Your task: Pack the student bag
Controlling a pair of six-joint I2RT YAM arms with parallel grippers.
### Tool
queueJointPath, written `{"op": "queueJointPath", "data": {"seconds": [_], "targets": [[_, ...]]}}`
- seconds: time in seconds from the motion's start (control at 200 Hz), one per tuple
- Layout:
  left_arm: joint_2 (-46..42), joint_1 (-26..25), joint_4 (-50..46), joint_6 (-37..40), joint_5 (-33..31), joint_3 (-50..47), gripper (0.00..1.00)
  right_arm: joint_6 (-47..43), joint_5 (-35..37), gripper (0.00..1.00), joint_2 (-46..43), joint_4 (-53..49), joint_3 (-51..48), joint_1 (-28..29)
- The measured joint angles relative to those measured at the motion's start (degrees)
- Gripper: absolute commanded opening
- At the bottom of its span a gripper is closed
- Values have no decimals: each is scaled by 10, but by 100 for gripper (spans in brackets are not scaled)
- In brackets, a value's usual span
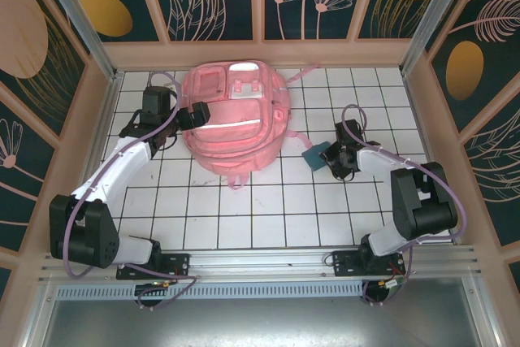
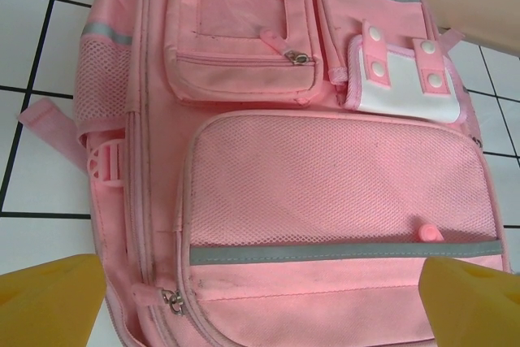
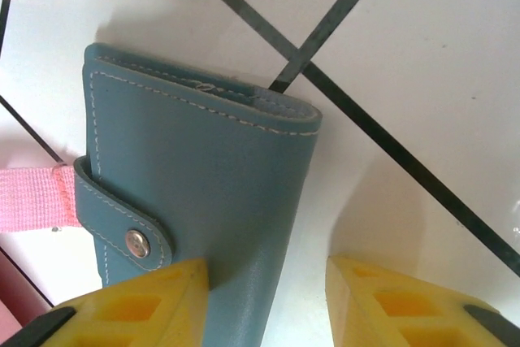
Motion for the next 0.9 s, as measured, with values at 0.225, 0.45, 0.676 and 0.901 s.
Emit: {"op": "queueJointPath", "data": {"seconds": [0.225,0.45,0.676,0.901], "targets": [[5,0,0,4,20,2,98,-5,-10,16,11,26,0,0],[23,-8,-2,18,49,8,98,-20,5,0,9,35,2,1],[71,-73,-18,70,44,47,98,-75,26,0,-35,30,16,-8],[114,-140,-51,193,-2,90,99,-132,-9,0,-87,30,41,-42]]}}
